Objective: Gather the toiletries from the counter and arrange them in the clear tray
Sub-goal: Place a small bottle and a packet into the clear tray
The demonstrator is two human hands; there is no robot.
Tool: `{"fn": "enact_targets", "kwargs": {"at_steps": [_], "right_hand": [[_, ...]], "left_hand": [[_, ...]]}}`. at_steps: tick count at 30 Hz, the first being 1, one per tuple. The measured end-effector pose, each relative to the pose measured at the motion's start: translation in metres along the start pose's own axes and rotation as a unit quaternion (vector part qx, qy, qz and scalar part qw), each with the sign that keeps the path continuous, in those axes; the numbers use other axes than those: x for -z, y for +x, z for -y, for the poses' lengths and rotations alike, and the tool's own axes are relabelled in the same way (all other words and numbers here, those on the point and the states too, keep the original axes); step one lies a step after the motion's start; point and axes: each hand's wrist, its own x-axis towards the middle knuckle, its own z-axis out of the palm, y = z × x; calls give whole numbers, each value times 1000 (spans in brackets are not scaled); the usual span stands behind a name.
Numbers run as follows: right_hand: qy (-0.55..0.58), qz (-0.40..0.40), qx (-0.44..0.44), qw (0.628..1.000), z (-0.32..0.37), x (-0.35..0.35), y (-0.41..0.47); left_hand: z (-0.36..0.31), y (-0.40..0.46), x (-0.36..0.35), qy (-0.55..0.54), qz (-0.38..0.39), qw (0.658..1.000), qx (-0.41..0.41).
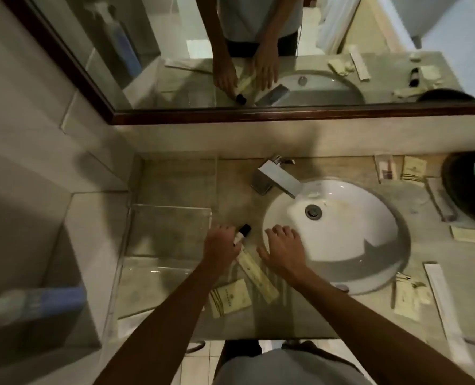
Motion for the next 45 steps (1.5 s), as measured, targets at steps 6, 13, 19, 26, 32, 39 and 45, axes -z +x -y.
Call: {"fn": "enact_targets", "kwargs": {"at_steps": [6, 13, 19, 26, 32, 39, 45], "right_hand": [[-3, 75, -14, 997, 23, -34, -5], [293, -40, -83, 952, 42, -32, 6], [326, -32, 37, 944, 57, -11, 25], [326, 32, 26, 944, 83, -7, 37], [264, 18, 43, 963, 61, -16, 20], [164, 54, 63, 983, 40, -29, -20], [29, 155, 178, 971, 66, -51, -45]], "left_hand": [[12, 20, -18, -33, 17, 999, 3], [34, 12, -3, -179, -39, 983, -27], [69, -15, 19, -261, -88, 961, -27], [131, -15, 22, -207, -93, 973, 46], [167, 8, 9, -232, -93, 967, 58], [153, 31, 11, -242, -154, 955, 73], [169, -25, 12, -189, 25, 980, 59]]}}
